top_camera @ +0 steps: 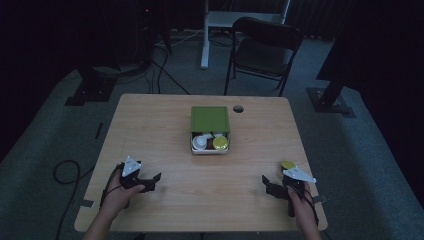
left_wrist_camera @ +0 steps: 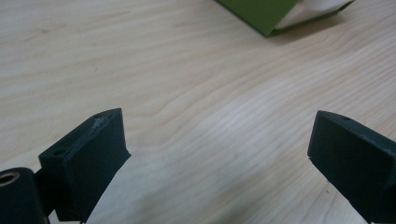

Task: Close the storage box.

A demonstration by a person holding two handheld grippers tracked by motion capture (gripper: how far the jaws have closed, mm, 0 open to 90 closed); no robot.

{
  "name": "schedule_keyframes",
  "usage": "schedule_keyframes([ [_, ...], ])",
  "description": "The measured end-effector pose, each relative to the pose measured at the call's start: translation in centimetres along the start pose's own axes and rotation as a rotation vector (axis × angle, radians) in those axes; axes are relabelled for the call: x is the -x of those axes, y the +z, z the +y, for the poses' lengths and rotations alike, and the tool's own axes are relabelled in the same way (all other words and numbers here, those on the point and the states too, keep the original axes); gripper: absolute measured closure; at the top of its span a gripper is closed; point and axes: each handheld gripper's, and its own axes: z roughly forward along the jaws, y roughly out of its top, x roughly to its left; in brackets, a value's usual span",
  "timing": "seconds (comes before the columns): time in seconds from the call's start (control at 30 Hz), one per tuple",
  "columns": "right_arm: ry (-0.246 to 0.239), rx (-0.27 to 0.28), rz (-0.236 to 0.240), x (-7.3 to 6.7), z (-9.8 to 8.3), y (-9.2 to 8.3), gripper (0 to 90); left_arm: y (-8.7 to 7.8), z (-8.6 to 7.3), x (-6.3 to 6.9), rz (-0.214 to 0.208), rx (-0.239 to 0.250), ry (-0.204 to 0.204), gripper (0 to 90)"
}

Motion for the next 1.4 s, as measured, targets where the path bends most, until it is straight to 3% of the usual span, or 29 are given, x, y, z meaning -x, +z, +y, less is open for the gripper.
schedule_keyframes([
  [0.27,0.007,-0.035,-0.031,0.9,-1.1,-0.5,12.6,-0.9,-1.4,-0.8,0.025,-0.031,-0.03,4.6],
  [0.4,0.028,-0.048,-0.042,1.3,-1.5,-0.7,12.6,-1.4,-1.9,-1.2,0.052,-0.061,-0.023,4.7],
  [0.6,0.022,-0.076,-0.086,1.6,-1.9,-0.7,12.1,-2.2,-2.5,-1.6,0.082,-0.063,-0.061,4.7],
  [0.67,0.021,-0.093,-0.118,1.8,-2.1,-0.7,12.1,-2.4,-2.7,-1.7,0.089,-0.085,-0.071,4.7],
  [0.87,0.041,-0.12,-0.144,2.2,-2.5,-0.7,12.1,-3.0,-3.1,-1.7,0.117,-0.14,-0.088,4.7],
  [1.0,0.064,-0.151,-0.185,2.6,-2.7,-0.8,12.1,-3.3,-3.3,-2.0,0.127,-0.165,-0.104,4.7],
  [1.2,0.11,-0.183,-0.218,2.9,-3.0,-1.0,11.8,-3.9,-3.6,-2.3,0.172,-0.163,-0.116,4.7],
  [1.4,0.147,-0.184,-0.256,3.2,-3.1,-1.2,11.3,-4.1,-4.2,-2.5,0.198,-0.172,-0.14,4.9],
])
